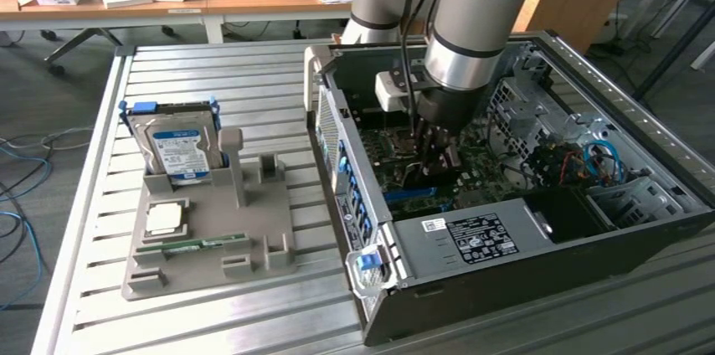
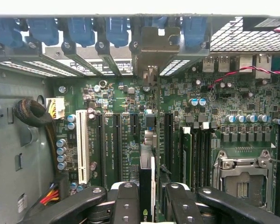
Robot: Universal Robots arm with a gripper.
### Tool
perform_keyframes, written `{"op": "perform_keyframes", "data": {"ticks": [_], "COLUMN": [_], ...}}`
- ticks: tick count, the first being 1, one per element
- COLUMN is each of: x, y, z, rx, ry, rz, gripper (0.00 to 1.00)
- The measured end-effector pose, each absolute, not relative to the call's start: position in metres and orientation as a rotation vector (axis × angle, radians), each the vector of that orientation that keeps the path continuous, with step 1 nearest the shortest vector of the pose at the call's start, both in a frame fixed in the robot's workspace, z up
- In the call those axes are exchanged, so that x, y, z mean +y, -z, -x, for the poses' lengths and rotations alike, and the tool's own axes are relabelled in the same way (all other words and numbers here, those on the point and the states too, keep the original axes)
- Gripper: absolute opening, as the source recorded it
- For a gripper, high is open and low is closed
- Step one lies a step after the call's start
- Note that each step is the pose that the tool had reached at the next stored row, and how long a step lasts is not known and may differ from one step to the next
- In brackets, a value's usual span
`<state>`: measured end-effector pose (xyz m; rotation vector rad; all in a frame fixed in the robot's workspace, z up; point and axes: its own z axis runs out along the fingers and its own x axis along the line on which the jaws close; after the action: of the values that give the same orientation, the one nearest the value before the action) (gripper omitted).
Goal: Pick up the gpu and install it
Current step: 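Insert the gpu into the slot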
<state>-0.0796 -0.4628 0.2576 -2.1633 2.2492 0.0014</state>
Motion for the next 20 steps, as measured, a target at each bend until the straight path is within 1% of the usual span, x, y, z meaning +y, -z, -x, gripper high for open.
{"op": "perform_keyframes", "data": {"ticks": [20], "x": [-0.4628], "y": [-0.2556], "z": [0.0812], "rx": [2.248], "ry": [0.000], "rz": [2.163], "gripper": [0.26]}}
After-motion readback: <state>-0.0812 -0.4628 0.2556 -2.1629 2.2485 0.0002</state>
